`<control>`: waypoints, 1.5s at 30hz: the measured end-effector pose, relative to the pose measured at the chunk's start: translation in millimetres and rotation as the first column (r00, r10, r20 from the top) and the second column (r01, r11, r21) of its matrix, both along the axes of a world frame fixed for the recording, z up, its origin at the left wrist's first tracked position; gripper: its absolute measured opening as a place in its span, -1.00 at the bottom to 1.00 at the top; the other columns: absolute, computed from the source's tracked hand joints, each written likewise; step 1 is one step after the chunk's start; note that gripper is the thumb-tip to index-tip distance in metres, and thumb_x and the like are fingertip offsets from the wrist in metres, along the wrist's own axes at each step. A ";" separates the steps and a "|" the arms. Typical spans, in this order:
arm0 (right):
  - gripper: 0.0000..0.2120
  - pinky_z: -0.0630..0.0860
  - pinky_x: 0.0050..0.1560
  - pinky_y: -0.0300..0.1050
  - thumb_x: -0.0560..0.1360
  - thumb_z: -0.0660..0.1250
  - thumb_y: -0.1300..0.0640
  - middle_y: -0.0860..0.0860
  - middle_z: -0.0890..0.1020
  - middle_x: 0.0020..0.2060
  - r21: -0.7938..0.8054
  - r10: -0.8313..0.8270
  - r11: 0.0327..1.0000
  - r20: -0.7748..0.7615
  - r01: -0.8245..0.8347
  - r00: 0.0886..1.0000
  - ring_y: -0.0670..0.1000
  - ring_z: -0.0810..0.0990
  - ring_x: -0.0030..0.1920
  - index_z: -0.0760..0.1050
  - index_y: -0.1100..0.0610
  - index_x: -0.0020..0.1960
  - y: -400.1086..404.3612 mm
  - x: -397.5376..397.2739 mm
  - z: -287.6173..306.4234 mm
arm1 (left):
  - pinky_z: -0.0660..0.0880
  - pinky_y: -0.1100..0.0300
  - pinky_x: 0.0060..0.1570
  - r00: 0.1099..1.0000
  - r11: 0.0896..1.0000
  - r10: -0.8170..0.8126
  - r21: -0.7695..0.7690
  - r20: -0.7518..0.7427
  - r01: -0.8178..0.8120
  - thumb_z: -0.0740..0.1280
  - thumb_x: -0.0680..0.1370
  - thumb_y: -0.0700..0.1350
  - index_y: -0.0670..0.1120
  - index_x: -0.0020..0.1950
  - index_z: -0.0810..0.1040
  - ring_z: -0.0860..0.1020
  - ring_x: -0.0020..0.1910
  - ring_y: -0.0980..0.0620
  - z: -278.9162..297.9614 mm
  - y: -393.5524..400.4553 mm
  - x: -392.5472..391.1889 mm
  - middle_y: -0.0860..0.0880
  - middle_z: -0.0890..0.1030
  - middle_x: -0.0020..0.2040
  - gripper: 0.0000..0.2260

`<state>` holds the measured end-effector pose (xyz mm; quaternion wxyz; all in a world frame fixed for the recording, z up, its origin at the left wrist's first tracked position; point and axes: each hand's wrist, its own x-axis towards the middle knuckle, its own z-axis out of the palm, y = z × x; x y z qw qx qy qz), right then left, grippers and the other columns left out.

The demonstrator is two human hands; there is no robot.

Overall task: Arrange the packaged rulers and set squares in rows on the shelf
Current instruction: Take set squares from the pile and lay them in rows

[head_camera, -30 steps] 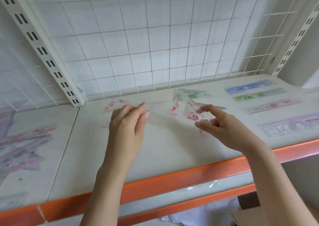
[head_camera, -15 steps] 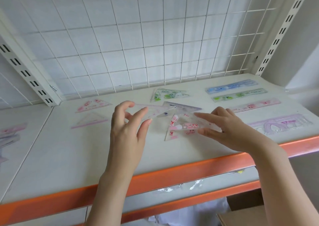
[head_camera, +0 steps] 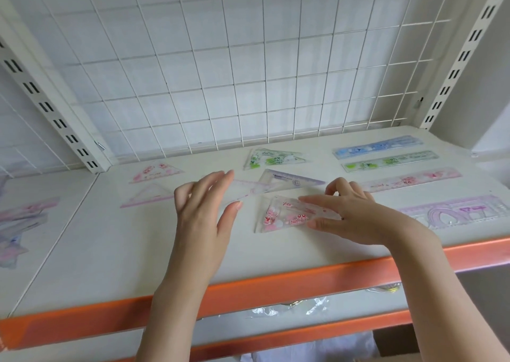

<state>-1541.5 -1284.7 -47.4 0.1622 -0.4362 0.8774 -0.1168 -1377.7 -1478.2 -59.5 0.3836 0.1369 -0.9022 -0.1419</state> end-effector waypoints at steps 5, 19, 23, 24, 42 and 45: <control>-0.51 0.07 0.16 -0.23 0.52 0.14 -0.26 -0.08 0.22 0.16 0.004 0.010 1.000 -0.012 -0.010 1.000 -0.05 0.18 0.19 0.08 -0.38 0.42 -0.8 -3.1 3.1 | 0.26 0.19 0.28 0.998 0.997 -0.047 0.064 -0.030 0.049 0.22 0.53 0.02 -0.05 0.29 0.44 0.41 0.19 -0.09 -0.7 0.4 0.6 0.02 0.50 0.17 -0.65; -0.74 0.30 -0.02 -0.19 0.55 0.27 0.09 -0.01 0.41 0.00 -0.386 -0.241 0.906 -0.129 0.176 0.962 -0.03 0.40 -0.01 0.50 0.03 0.24 33.6 -6.8 -1.9 | 0.34 0.19 0.22 0.873 0.906 -0.388 0.298 0.297 0.301 0.43 0.36 0.11 0.07 0.15 0.61 0.39 0.11 0.23 -0.9 48.0 -25.7 0.29 0.45 0.01 -0.63; -0.73 0.26 -0.02 -0.22 0.54 0.28 0.07 0.00 0.41 0.01 -0.385 -0.240 0.905 -0.113 0.180 0.964 -0.05 0.37 -0.02 0.50 0.02 0.23 45.0 -5.2 -5.5 | 0.29 0.10 0.29 0.844 0.901 -0.390 0.341 0.369 0.268 0.50 0.38 0.01 0.07 0.17 0.59 0.37 0.16 0.20 -0.2 58.5 -31.3 0.21 0.46 0.06 -0.63; -0.73 0.25 -0.01 -0.23 0.54 0.28 0.07 0.00 0.42 0.02 -0.388 -0.235 0.905 -0.107 0.177 0.966 -0.05 0.36 -0.02 0.50 0.02 0.23 46.7 -4.7 -5.4 | 0.28 0.10 0.29 0.837 0.900 -0.393 0.346 0.379 0.266 0.50 0.37 0.01 0.07 0.16 0.60 0.37 0.16 0.20 0.7 60.8 -32.3 0.22 0.45 0.05 -0.63; -0.77 0.42 -0.01 -0.10 0.57 0.24 0.06 -0.05 0.42 0.00 -0.412 -0.157 0.904 -0.078 0.111 0.985 0.02 0.50 -0.09 0.51 0.04 0.20 25.2 5.0 2.0 | 0.31 0.13 0.25 0.906 0.949 -0.272 0.248 0.325 0.196 0.31 0.49 -0.01 -0.03 0.13 0.63 0.42 0.25 0.00 10.1 39.7 -23.2 0.03 0.52 0.20 -0.75; -0.78 0.35 -0.07 -0.21 0.57 0.23 0.06 -0.08 0.42 -0.03 -0.432 -0.116 0.900 -0.098 0.063 0.988 -0.12 0.44 -0.13 0.52 0.05 0.18 9.3 9.7 5.9 | 0.27 0.07 0.30 0.927 0.977 -0.145 0.196 0.345 0.080 0.24 0.43 0.05 -0.05 0.11 0.64 0.38 0.31 -0.06 12.2 19.6 -11.4 -0.07 0.49 0.26 -0.65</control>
